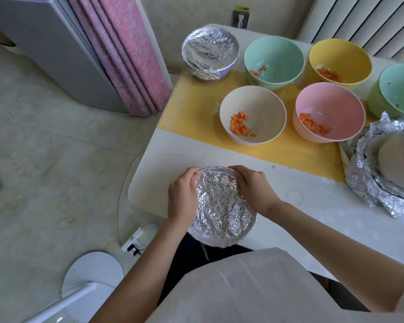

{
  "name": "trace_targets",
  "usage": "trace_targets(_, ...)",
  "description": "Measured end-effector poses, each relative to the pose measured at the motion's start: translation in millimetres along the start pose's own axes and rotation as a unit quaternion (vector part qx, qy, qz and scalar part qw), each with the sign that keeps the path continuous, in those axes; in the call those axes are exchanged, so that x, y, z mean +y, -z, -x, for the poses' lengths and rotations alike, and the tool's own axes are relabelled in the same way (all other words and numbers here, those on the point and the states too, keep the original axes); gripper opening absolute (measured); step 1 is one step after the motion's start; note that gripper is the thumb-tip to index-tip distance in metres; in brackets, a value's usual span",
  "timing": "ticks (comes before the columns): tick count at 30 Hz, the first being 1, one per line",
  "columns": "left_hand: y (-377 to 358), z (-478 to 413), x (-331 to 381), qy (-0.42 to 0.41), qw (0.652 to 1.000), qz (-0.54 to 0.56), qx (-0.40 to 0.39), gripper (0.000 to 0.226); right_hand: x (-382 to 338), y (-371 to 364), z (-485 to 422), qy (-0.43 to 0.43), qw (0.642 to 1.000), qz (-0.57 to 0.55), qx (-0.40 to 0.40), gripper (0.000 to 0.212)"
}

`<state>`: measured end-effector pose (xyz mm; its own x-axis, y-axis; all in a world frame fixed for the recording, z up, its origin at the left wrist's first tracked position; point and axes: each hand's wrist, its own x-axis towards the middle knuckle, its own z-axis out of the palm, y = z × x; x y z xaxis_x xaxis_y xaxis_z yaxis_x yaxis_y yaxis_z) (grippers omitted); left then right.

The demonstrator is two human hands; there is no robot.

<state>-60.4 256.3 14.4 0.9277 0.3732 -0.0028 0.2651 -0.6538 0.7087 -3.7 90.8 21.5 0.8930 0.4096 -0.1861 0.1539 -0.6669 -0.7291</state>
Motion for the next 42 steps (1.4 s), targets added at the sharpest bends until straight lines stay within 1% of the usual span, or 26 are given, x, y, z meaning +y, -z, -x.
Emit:
trace_targets(3,9,-4,-6,0.007,1.0,0.003,0.008,0.023,-7,-7,-7,-0.007,1.0,-0.01,0.0,0.028)
trace_targets(7,25,-10,-16,0.046,0.998,0.019,0.04,0.023,-26,-20,-15,-0.06,0.996,-0.059,-0.005,0.034)
trace_targets(9,34,-17,-21,0.058,0.997,0.021,0.054,0.023,-33,-26,-19,-0.067,0.995,-0.07,0.004,0.032)
trace_targets(12,48,-27,-28,0.053,0.997,0.007,0.058,0.023,-43,-34,-28,-0.062,0.996,-0.063,0.011,0.03)
trace_targets(17,65,-45,-47,0.064,0.996,0.02,0.058,0.024,-64,-47,-49,-0.062,0.996,-0.06,0.008,0.03)
trace_targets(20,72,-60,-54,0.058,0.996,0.022,0.059,0.024,-76,-53,-57,-0.083,0.993,-0.083,0.016,0.034)
trace_targets(25,83,-92,-63,0.071,0.992,0.04,0.096,0.023,-88,-55,-61,-0.126,0.987,-0.088,0.05,0.042)
trace_targets(27,84,-106,-67,0.074,0.99,0.049,0.107,0.023,-91,-55,-62,-0.144,0.983,-0.1,0.057,0.042)
trace_targets(29,83,-118,-70,0.071,0.99,0.057,0.108,0.022,-94,-56,-65,-0.152,0.982,-0.095,0.06,0.037)
trace_targets(31,80,-129,-71,0.066,0.99,0.063,0.103,0.022,-95,-58,-70,-0.166,0.98,-0.084,0.066,0.028)
trace_targets(35,73,-150,-71,0.055,0.992,0.087,0.073,0.022,-92,-59,-88,-0.197,0.977,-0.035,0.081,0.028)
trace_targets(38,70,-165,-67,0.035,0.992,0.118,0.022,0.025,-81,-53,-107,-0.217,0.97,-0.008,0.113,0.024)
trace_targets(40,69,-171,-67,0.039,0.989,0.142,-0.02,0.028,-77,-47,-120,-0.229,0.964,0.004,0.132,0.023)
trace_targets(42,67,-171,-78,0.031,0.988,0.144,-0.052,0.03,-75,-42,-132,-0.246,0.957,0.015,0.151,0.024)
